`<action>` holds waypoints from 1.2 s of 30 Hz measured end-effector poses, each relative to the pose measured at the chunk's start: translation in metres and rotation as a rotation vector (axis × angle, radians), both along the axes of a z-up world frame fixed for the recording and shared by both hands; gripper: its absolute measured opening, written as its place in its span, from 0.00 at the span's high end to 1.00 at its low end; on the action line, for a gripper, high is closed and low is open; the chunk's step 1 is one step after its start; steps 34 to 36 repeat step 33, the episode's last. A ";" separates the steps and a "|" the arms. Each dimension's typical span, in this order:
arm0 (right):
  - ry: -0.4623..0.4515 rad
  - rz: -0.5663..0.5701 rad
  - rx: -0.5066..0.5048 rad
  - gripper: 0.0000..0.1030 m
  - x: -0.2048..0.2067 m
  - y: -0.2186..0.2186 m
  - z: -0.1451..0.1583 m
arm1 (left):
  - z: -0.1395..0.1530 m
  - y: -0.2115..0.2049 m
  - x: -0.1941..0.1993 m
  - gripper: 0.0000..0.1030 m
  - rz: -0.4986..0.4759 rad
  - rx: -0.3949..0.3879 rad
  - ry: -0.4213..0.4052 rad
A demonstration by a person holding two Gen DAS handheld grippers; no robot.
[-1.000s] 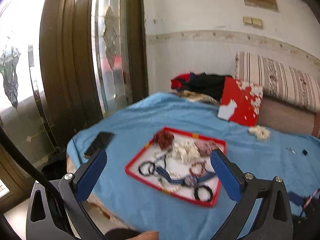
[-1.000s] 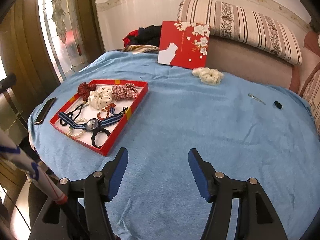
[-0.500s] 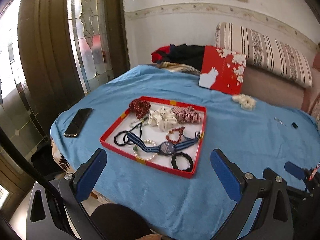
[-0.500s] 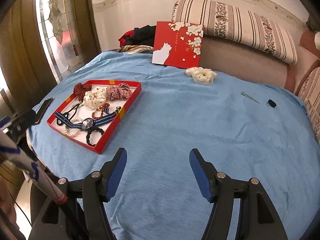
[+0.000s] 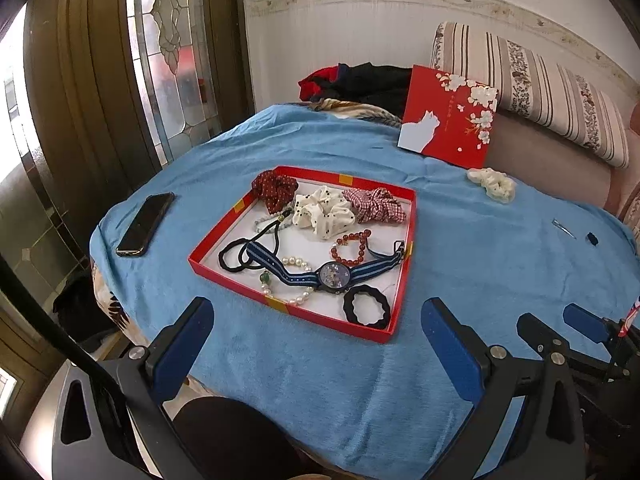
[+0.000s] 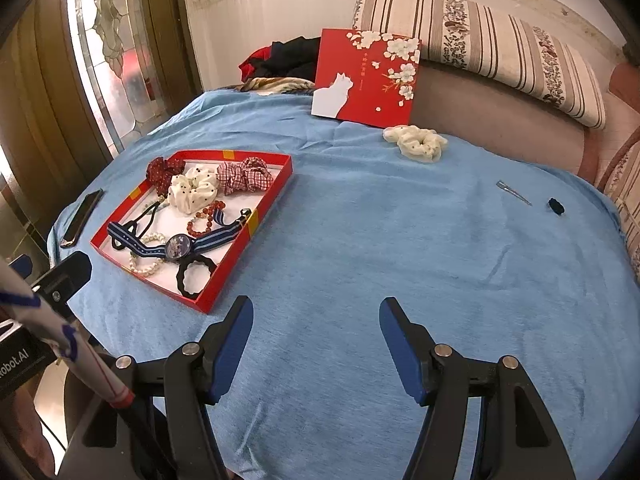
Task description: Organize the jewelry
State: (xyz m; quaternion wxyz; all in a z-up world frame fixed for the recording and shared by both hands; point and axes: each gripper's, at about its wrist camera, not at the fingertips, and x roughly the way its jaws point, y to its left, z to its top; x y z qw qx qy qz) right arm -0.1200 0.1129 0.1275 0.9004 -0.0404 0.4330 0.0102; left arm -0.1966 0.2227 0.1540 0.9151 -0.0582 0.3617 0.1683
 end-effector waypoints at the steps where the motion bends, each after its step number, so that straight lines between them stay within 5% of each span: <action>1: 0.004 -0.001 -0.002 0.32 0.001 0.001 -0.001 | -0.001 0.001 0.001 0.00 -0.001 -0.003 0.004; 36: 0.037 0.064 -0.082 0.32 0.017 0.040 -0.012 | -0.021 0.035 0.009 0.00 0.037 -0.080 0.052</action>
